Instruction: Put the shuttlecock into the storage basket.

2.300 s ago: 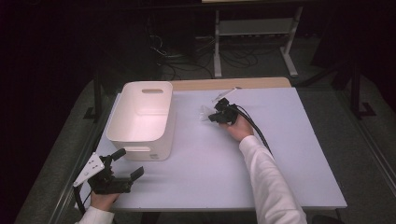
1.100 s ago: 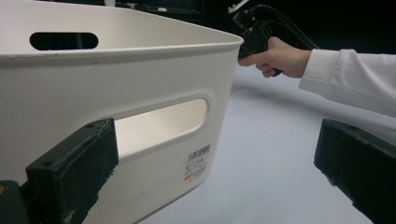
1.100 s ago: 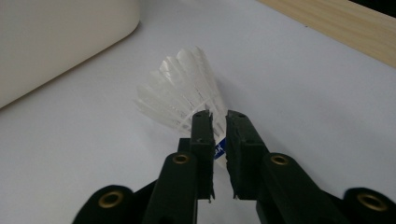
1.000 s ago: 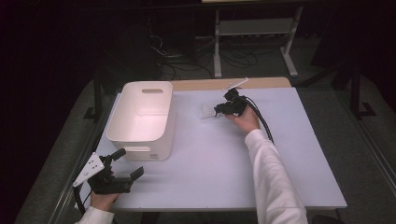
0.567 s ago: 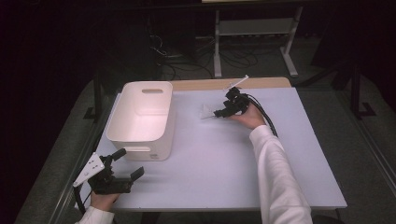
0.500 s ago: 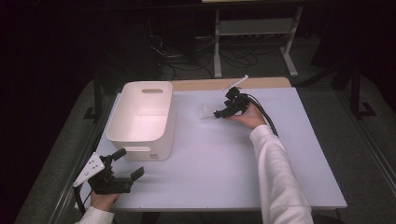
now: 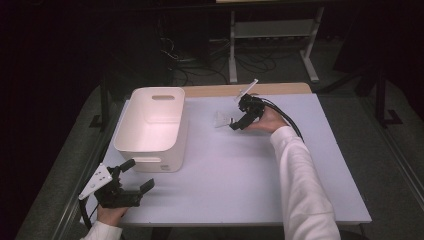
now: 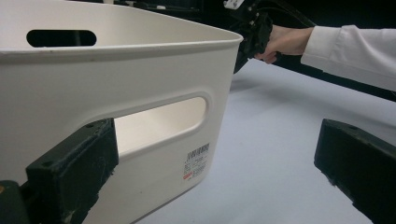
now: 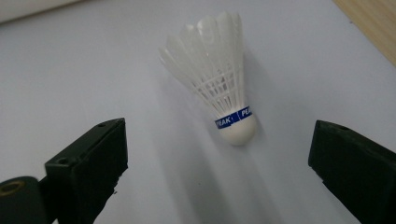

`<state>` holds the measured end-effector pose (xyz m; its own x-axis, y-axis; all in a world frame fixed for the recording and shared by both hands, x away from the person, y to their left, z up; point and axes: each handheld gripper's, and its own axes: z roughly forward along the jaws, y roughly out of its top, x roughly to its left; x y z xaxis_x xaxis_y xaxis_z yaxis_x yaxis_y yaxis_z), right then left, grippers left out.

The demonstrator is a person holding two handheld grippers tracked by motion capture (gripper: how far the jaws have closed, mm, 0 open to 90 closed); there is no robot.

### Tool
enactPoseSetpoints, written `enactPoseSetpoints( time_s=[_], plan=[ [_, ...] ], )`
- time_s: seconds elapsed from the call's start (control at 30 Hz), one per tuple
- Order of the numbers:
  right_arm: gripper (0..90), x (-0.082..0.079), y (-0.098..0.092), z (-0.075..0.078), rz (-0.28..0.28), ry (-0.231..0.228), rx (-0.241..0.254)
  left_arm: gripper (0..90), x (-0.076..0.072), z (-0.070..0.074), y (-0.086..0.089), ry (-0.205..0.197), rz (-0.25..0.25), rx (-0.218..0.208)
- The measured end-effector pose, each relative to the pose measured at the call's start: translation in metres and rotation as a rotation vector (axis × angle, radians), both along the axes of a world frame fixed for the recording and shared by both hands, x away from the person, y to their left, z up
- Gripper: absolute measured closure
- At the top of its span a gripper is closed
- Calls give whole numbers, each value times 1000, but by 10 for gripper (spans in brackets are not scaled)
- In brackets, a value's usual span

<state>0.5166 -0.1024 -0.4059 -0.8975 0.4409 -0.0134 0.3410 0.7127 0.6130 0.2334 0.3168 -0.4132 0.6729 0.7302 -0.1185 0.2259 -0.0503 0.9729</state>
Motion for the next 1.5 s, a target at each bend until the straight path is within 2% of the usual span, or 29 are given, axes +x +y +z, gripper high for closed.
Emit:
enactPoseSetpoints(
  time_s=[0.17,0.3,0.37,0.63,0.77,0.9,1.07,1.23,1.37,1.43,1.5],
  plan=[
    [61,6,2,-9,22,11,-22,0,0,0,1,0,2,5],
    [63,11,4,-13,33,8,-45,0,0,0,0,-2,4,-9],
    [64,14,5,-14,37,12,-41,0,0,0,0,-6,5,-8],
    [193,20,6,-19,39,-3,-49,0,0,0,0,-8,3,-10],
    [267,24,3,-20,42,13,-10,0,0,0,0,-7,2,-11],
    [317,25,4,-21,58,25,-8,0,0,0,0,-6,2,-11],
    [350,26,6,-25,65,43,-25,0,0,0,0,-7,3,-12],
    [386,27,9,-29,65,55,-18,0,0,0,1,-6,4,-9],
    [431,27,12,-30,71,41,-33,0,0,0,1,-7,4,-8],
    [471,27,14,-31,65,26,-50,0,0,0,1,-7,4,-7],
    [523,27,15,-31,75,28,-46,0,0,0,1,-7,4,-10]
  ],
)
